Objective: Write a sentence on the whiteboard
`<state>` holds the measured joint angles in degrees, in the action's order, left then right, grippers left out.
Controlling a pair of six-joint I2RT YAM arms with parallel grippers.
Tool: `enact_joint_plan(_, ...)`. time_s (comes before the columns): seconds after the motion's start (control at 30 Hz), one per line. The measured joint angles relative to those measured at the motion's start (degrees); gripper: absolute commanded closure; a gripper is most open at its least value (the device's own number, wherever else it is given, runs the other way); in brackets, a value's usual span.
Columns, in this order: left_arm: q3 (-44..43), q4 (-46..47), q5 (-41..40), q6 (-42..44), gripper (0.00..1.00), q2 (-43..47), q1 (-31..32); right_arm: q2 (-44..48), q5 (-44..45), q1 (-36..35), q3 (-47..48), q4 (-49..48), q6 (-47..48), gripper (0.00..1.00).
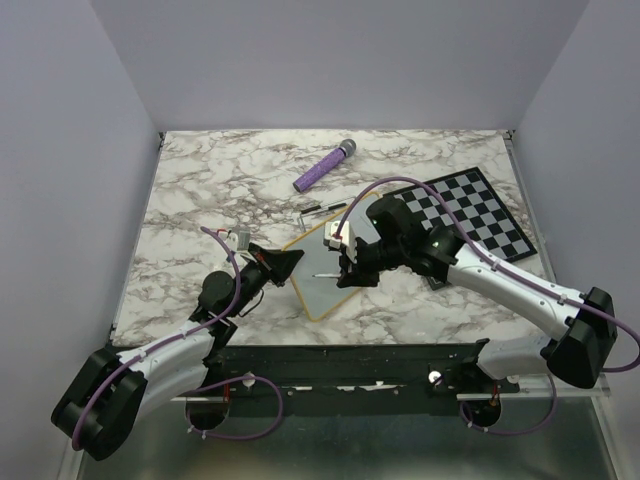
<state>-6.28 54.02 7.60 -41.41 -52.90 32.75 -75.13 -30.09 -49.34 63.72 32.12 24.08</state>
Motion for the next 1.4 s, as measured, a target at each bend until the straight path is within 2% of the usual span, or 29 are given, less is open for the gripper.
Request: enact_joint_plan(1.4, 0.0, -0.1, -0.2, -0.2, 1.0, 0.0, 0.0, -0.7, -1.0, 0.0, 0.8, 1.0, 1.0, 0.99)
